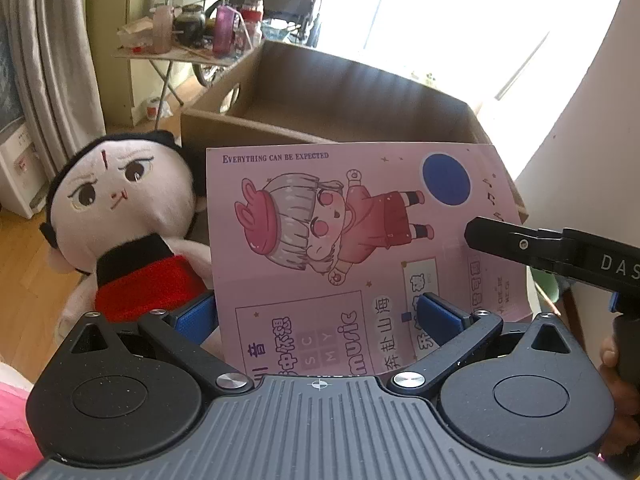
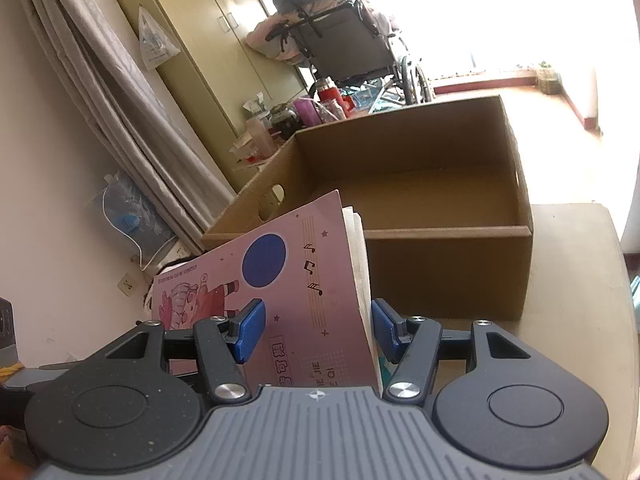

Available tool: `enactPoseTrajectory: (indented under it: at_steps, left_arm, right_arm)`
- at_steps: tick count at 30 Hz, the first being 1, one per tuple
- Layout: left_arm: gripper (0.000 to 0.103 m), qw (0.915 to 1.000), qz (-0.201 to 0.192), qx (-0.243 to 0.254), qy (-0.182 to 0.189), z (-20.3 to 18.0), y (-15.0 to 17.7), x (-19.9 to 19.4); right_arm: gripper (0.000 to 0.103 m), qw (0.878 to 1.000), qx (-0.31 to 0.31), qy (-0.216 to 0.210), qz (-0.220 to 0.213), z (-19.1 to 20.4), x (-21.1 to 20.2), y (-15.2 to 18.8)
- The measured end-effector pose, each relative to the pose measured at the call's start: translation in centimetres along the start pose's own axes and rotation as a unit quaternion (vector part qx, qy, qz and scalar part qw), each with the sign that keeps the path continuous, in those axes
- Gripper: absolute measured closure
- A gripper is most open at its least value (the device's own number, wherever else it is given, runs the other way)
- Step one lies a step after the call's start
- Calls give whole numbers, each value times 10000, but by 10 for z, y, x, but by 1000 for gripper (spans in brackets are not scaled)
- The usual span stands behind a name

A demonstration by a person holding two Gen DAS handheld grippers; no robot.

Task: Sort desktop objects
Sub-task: 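Carry the pink booklet with the right gripper over the cardboard box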

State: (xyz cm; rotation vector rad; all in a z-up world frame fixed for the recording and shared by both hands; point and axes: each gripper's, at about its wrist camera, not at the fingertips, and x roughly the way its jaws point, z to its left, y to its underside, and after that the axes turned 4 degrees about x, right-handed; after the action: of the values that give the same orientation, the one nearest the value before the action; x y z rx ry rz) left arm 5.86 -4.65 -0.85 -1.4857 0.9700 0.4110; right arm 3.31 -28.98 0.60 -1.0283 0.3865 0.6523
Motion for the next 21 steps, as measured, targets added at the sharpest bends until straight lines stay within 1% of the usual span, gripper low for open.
enactPoseTrajectory:
  at_steps: [21]
  left_arm:
    - [0, 9992, -392, -41, -45, 5, -19, -15]
  right_arm:
    - [41, 9998, 34, -79, -182, 16, -4, -18]
